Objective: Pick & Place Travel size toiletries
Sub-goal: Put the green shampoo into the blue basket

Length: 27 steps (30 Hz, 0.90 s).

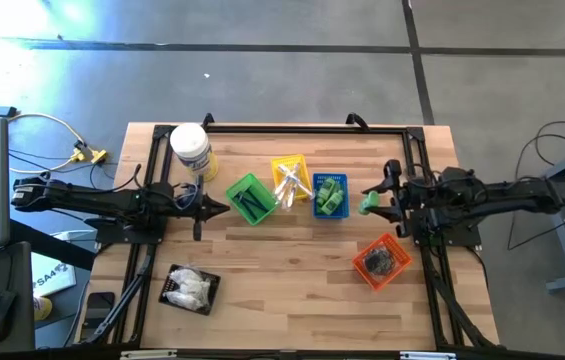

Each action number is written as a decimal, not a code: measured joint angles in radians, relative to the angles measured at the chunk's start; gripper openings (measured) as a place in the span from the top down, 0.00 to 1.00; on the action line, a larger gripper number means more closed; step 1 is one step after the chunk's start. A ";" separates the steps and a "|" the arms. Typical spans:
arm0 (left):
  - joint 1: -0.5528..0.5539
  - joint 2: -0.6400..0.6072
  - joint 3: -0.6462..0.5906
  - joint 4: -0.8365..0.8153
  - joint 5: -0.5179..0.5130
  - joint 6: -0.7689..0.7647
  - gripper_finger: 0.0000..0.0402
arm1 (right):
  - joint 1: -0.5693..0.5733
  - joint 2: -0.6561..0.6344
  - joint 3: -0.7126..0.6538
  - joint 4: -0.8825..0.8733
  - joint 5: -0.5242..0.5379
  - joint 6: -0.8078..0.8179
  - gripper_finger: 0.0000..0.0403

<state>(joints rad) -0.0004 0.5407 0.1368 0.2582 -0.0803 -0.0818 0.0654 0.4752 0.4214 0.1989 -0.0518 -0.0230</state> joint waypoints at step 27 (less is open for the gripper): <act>0.000 0.000 0.000 0.010 0.002 -0.002 0.99 | -0.011 0.163 -0.084 0.151 0.549 0.265 0.57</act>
<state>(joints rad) -0.0006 0.5407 0.1368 0.2680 -0.0780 -0.0834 0.0541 0.6381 0.3377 0.3499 0.4971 0.2419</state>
